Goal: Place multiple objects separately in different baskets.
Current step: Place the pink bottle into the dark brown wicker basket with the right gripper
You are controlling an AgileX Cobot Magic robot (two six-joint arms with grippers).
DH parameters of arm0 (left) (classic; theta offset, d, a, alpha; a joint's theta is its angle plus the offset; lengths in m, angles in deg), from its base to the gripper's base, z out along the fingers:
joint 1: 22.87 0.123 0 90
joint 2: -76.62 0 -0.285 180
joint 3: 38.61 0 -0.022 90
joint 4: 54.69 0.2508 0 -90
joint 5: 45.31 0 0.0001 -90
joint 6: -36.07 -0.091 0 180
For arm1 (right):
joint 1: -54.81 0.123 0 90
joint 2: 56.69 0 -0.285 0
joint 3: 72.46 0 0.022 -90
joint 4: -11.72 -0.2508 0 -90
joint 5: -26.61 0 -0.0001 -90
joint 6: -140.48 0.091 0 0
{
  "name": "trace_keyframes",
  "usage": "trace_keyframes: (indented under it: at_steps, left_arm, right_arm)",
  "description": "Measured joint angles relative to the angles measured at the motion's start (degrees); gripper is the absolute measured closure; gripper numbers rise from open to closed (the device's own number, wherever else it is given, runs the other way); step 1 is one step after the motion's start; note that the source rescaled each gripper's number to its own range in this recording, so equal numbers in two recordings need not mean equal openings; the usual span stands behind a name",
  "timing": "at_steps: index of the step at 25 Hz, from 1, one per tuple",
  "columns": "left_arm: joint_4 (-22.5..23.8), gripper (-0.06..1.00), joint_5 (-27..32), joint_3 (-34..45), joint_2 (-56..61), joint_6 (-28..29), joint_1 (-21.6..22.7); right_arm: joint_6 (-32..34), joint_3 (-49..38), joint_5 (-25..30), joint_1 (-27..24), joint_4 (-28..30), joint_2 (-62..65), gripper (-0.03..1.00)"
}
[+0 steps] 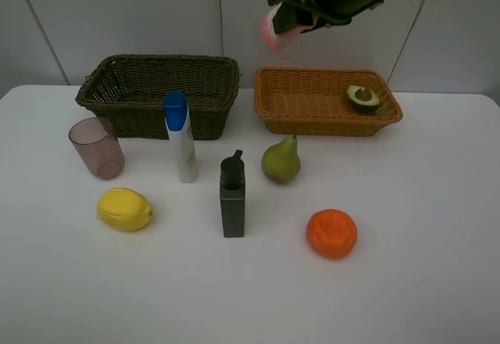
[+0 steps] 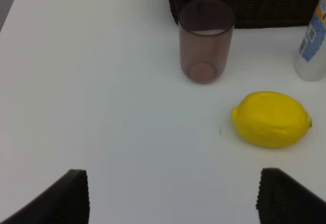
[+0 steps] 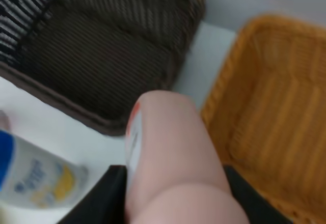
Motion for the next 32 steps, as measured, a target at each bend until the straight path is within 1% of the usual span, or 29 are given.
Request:
trace_keyframes:
  at_steps: [4, 9, 13, 17, 23, 29, 32]
  left_arm:
    - [0.0, 0.06, 0.0, 0.0, 0.0, 0.0, 0.0]
    - [0.0, 0.06, 0.0, 0.0, 0.0, 0.0, 0.0]
    - [0.0, 0.06, 0.0, 0.0, 0.0, 0.0, 0.0]
    - [0.0, 0.06, 0.0, 0.0, 0.0, 0.0, 0.0]
    - [0.0, 0.06, 0.0, 0.0, 0.0, 0.0, 0.0]
    - [0.0, 0.06, 0.0, 0.0, 0.0, 0.0, 0.0]
    - [0.0, 0.06, 0.0, 0.0, 0.0, 0.0, 0.0]
  right_arm:
    - [0.0, 3.4, -1.4, 3.1, -0.3, -1.9, 0.82]
    - [0.0, 11.4, -1.3, 6.2, -0.4, -9.6, 0.82]
    - [0.0, 18.9, -1.0, 7.6, -1.4, -16.8, 0.82]
    - [0.0, 25.7, 0.0, 7.8, -2.9, -23.6, 0.82]
    - [0.0, 34.3, 1.2, 7.8, -3.1, -32.4, 0.82]
    - [0.0, 38.9, 0.9, 7.6, -3.2, -39.1, 0.82]
    - [0.0, 39.3, -0.8, 6.9, -3.2, -41.4, 0.82]
